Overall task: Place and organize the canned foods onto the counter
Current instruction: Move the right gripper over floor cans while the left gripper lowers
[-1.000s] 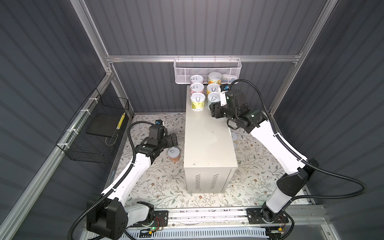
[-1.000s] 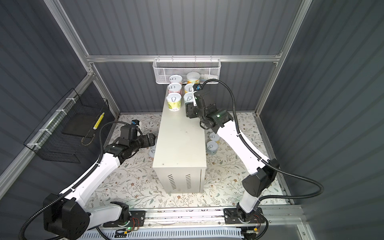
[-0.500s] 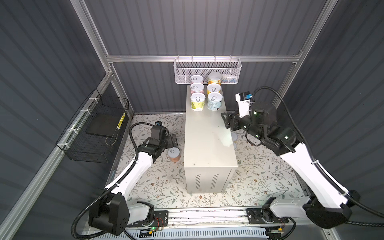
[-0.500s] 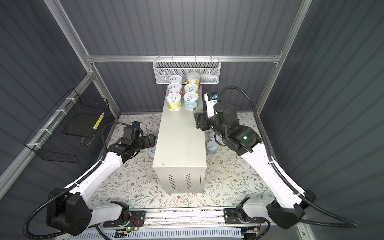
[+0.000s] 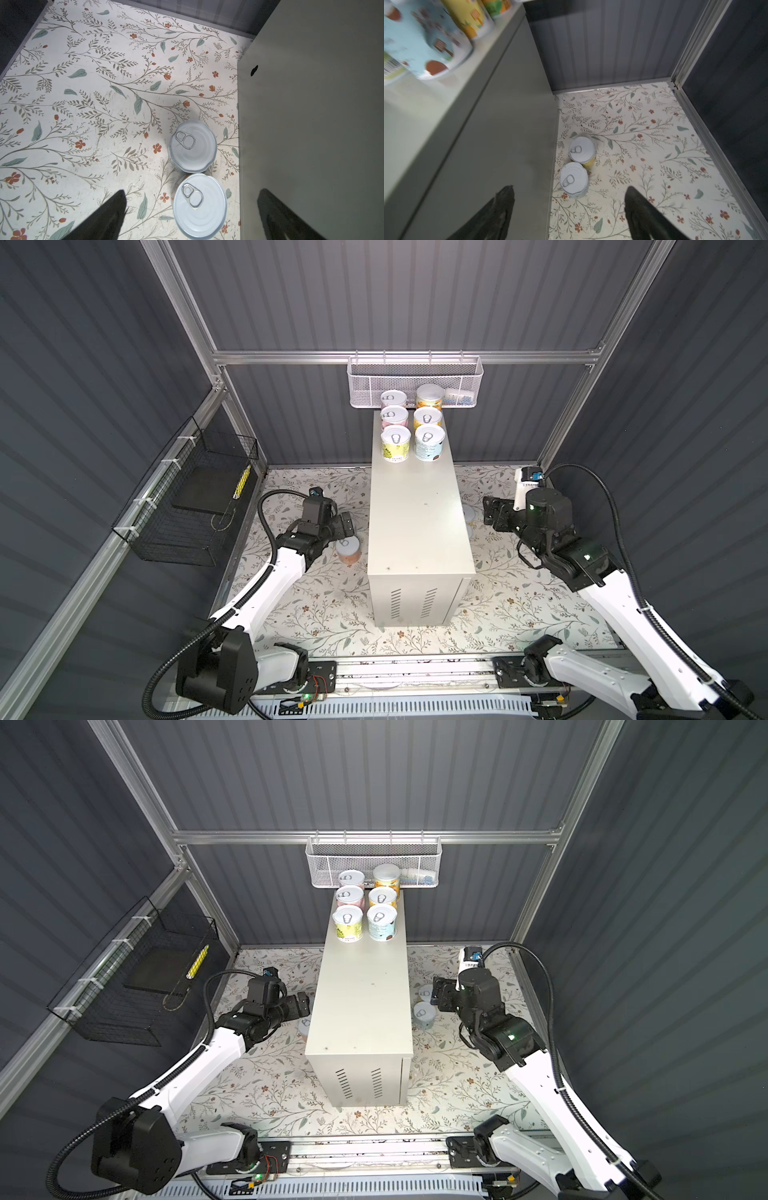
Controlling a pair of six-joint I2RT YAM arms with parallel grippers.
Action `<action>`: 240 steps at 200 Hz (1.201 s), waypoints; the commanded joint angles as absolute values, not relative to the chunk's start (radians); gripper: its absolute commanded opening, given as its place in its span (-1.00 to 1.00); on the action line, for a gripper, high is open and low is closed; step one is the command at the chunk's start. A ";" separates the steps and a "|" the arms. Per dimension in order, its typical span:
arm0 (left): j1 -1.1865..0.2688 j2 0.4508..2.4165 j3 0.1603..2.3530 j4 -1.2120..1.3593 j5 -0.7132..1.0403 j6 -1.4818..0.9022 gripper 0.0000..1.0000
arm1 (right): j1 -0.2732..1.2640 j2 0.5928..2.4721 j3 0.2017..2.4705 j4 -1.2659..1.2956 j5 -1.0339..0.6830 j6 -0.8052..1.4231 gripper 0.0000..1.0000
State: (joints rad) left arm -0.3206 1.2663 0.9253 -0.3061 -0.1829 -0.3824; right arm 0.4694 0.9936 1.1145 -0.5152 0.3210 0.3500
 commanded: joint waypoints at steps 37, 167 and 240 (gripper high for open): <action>-0.322 1.288 0.965 -0.324 -0.164 -0.397 0.99 | 0.459 1.029 0.955 -0.438 0.278 0.422 0.72; -0.391 1.365 0.847 -0.277 -0.099 -0.413 0.99 | 0.449 1.095 0.903 -0.415 0.236 0.451 0.74; -0.396 1.470 0.769 -0.152 -0.138 -0.425 0.99 | 0.449 1.105 0.939 -0.435 0.225 0.460 0.74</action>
